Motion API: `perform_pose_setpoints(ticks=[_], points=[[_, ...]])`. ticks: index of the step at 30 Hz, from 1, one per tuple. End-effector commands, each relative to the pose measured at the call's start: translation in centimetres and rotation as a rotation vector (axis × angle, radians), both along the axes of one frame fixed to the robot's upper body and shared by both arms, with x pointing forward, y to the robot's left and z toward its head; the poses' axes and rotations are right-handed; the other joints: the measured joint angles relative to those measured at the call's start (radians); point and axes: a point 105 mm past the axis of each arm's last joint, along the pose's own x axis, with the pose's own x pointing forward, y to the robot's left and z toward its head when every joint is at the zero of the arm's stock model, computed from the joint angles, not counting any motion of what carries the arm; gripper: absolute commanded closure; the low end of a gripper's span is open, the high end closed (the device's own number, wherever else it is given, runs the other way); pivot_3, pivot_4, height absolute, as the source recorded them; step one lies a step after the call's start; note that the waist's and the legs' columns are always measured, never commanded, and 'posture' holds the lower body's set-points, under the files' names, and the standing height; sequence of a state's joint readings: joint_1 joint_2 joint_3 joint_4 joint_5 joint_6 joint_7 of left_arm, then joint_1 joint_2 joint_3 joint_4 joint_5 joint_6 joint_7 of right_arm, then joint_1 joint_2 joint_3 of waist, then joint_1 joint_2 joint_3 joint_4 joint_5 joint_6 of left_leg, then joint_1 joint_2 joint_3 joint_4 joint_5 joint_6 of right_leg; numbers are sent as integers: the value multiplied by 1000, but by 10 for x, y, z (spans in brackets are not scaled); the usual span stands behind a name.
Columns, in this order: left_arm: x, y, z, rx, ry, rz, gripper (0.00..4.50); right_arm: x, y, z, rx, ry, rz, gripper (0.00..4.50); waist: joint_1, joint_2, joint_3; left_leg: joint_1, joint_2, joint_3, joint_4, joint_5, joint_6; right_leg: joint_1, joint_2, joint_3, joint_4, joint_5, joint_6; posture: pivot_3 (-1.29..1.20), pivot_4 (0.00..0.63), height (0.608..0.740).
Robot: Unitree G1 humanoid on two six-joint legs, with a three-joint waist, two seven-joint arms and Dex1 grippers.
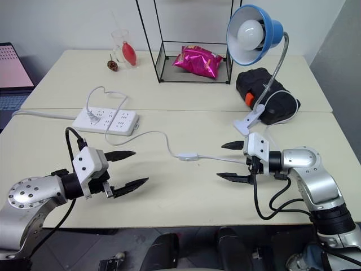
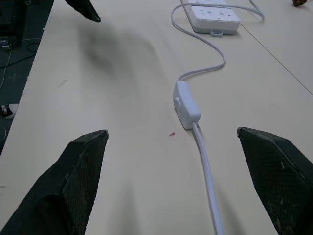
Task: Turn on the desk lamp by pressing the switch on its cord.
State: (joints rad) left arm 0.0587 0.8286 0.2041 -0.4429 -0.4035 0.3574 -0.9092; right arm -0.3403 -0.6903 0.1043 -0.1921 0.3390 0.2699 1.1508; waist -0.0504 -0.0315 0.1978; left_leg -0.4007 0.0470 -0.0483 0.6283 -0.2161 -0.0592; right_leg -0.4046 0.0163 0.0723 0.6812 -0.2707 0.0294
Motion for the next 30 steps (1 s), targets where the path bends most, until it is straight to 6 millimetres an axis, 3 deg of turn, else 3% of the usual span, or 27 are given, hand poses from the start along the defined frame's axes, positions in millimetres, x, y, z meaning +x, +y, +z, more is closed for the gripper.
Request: perform_pose_setpoints(ticks=[1, 8, 16, 19, 30], points=[[-1, -1, 13, -24, -21, -22, 16, 1, 1, 12, 12, -60, 13, 69, 0, 0, 0, 0, 0, 0, 0, 0, 0, 0, 0, 0, 0, 0, 0, 0, 150, 740], [2, 0, 11, 15, 8, 16, 16, 2, 2, 14, 33, -69, -2, 69, 0, 0, 0, 0, 0, 0, 0, 0, 0, 0, 0, 0, 0, 0, 0, 0, 150, 740], [8, -6, 25, -16, -134, -42, 16, 1, 7, 19, 55, -38, -3, 69, 1, 0, 0, 0, 0, 0, 0, 0, 0, 0, 0, 0, 0, 0, 0, 0, 150, 740], [11, -5, 25, -37, -108, -21, 16, 5, 12, 25, 83, -20, -5, 69, -1, 0, 0, 0, 0, 0, 0, 0, 0, 0, 0, 0, 0, 0, 0, 0, 150, 740], [-9, -17, 7, 39, 15, -182, 16, 30, 42, 0, -8, -9, 5, 69, -6, 0, 0, 0, 0, 0, 0, 0, 0, 0, 0, 0, 0, 0, 0, 0, 150, 740]])
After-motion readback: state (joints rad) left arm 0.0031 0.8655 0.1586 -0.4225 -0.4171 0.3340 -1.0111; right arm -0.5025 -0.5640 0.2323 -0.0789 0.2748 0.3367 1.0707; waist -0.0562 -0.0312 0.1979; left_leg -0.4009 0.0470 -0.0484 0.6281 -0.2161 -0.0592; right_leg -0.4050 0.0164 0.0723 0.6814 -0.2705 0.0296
